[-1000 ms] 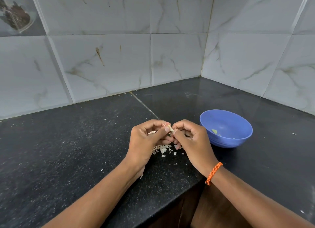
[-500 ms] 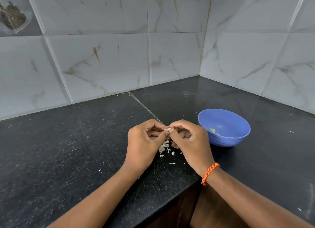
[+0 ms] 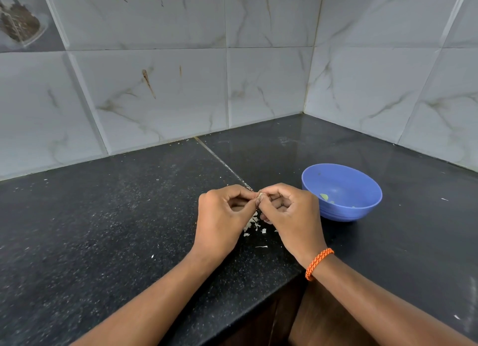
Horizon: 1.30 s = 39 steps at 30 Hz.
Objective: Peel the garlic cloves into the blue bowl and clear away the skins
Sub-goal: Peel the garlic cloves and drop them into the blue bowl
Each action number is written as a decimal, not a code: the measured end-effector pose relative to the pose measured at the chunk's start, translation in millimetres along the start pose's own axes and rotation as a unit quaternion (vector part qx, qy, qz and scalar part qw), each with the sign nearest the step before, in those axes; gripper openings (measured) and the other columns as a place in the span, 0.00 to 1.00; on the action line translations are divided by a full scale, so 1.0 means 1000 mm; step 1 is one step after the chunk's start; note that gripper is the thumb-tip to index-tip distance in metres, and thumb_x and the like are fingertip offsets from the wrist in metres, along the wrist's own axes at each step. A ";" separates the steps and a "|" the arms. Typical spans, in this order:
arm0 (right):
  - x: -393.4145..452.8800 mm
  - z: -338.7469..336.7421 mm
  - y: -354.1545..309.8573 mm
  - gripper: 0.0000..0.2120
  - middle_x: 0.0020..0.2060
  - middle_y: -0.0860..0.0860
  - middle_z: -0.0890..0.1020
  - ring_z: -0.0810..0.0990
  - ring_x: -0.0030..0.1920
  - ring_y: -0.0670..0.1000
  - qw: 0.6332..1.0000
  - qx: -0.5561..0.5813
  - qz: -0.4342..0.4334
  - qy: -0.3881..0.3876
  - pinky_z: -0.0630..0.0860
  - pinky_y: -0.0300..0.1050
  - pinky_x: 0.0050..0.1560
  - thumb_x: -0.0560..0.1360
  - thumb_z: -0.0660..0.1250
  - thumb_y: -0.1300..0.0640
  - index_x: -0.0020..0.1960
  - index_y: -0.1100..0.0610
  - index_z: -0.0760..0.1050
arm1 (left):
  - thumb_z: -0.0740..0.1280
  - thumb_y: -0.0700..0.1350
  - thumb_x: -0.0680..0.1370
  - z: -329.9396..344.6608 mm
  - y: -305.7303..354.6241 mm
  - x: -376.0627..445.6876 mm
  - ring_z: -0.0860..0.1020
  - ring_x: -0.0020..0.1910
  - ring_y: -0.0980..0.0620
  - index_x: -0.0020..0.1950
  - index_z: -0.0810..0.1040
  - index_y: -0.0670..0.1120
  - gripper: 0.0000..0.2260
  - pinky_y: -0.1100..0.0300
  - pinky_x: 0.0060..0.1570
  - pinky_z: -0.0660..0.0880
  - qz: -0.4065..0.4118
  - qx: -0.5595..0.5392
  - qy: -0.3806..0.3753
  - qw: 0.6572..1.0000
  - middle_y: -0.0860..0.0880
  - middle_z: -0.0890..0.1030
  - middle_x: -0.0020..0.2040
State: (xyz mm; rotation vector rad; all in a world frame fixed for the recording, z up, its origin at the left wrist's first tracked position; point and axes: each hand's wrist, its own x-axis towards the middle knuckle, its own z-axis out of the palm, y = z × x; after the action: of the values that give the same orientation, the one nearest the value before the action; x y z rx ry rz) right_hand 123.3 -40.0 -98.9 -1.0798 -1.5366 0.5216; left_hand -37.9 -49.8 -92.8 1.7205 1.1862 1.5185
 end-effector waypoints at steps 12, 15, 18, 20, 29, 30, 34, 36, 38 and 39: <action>0.001 0.000 -0.001 0.04 0.33 0.46 0.86 0.87 0.34 0.46 1.000 -0.009 -0.008 0.001 0.85 0.45 0.36 0.78 0.74 0.65 0.46 0.58 0.86 | 0.78 0.38 0.79 0.001 -0.002 -0.001 0.89 0.45 0.58 0.50 0.91 0.45 0.03 0.60 0.49 0.85 0.007 0.012 -0.001 1.000 0.55 0.90 0.44; 0.002 0.000 0.000 0.04 0.33 0.46 0.86 0.86 0.33 0.46 1.000 -0.016 -0.008 -0.002 0.83 0.41 0.34 0.78 0.74 0.65 0.46 0.58 0.86 | 0.78 0.38 0.79 0.001 -0.003 -0.001 0.89 0.44 0.57 0.50 0.91 0.45 0.03 0.60 0.49 0.85 0.006 0.014 -0.001 1.000 0.54 0.90 0.43; 0.003 0.001 0.002 0.05 0.32 0.46 0.86 0.86 0.34 0.47 1.000 -0.017 -0.012 -0.002 0.85 0.47 0.35 0.78 0.74 0.64 0.45 0.57 0.86 | 0.78 0.38 0.79 0.001 -0.002 -0.001 0.89 0.44 0.56 0.49 0.91 0.45 0.03 0.61 0.48 0.85 0.000 0.001 -0.004 1.000 0.54 0.90 0.43; 0.004 0.001 0.002 0.05 0.33 0.45 0.86 0.86 0.35 0.48 1.000 -0.019 -0.017 -0.002 0.86 0.50 0.36 0.78 0.74 0.64 0.45 0.56 0.86 | 0.79 0.39 0.79 0.000 -0.001 -0.001 0.89 0.44 0.55 0.49 0.91 0.45 0.02 0.59 0.48 0.85 -0.009 -0.012 -0.006 1.000 0.53 0.90 0.43; 0.005 -0.001 0.003 0.06 0.33 0.47 0.86 0.87 0.37 0.49 1.000 0.010 0.006 -0.012 0.82 0.43 0.36 0.78 0.72 0.64 0.45 0.56 0.84 | 0.78 0.38 0.79 0.000 0.001 -0.001 0.90 0.45 0.46 0.50 0.89 0.42 0.02 0.45 0.53 0.87 -0.051 -0.098 -0.019 0.994 0.46 0.90 0.43; 0.005 -0.002 0.003 0.06 0.33 0.48 0.85 0.86 0.36 0.48 1.000 0.020 0.014 -0.017 0.81 0.41 0.35 0.79 0.71 0.64 0.46 0.57 0.84 | 0.78 0.37 0.79 0.000 0.001 -0.001 0.90 0.45 0.45 0.51 0.89 0.42 0.02 0.44 0.53 0.87 -0.051 -0.103 -0.018 0.993 0.45 0.90 0.43; 0.006 -0.003 0.005 0.13 0.36 0.50 0.83 0.80 0.34 0.50 0.997 0.050 0.039 -0.045 0.77 0.45 0.33 0.84 0.63 0.65 0.50 0.54 0.85 | 0.76 0.38 0.81 -0.002 -0.002 -0.001 0.90 0.44 0.45 0.52 0.89 0.44 0.03 0.41 0.51 0.87 -0.046 -0.091 0.002 0.995 0.47 0.90 0.45; 0.005 -0.004 0.005 0.14 0.41 0.47 0.84 0.80 0.37 0.49 0.997 0.040 0.032 -0.052 0.78 0.46 0.35 0.84 0.63 0.65 0.53 0.51 0.85 | 0.76 0.39 0.81 -0.003 -0.004 0.000 0.90 0.43 0.46 0.52 0.89 0.46 0.03 0.40 0.49 0.87 -0.043 -0.070 0.012 0.997 0.48 0.90 0.45; 0.004 -0.004 0.005 0.13 0.47 0.44 0.85 0.83 0.43 0.49 0.999 0.022 0.012 -0.048 0.80 0.45 0.39 0.84 0.65 0.63 0.58 0.48 0.85 | 0.76 0.39 0.81 -0.004 -0.005 0.001 0.90 0.42 0.49 0.53 0.89 0.47 0.03 0.42 0.48 0.87 -0.032 -0.039 0.017 0.999 0.51 0.89 0.45; 0.004 -0.004 0.005 0.14 0.50 0.43 0.84 0.84 0.47 0.50 0.999 0.008 -0.001 -0.047 0.82 0.47 0.41 0.84 0.67 0.61 0.60 0.46 0.85 | 0.76 0.39 0.82 -0.004 -0.005 0.001 0.89 0.42 0.51 0.53 0.89 0.47 0.04 0.43 0.48 0.87 -0.024 -0.025 0.016 0.999 0.51 0.89 0.45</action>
State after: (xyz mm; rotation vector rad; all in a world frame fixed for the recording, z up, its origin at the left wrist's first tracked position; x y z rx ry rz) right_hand 128.9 -35.4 -99.9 -1.0544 -1.6117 0.5898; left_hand -43.4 -47.2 -95.7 1.6296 1.1866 1.5405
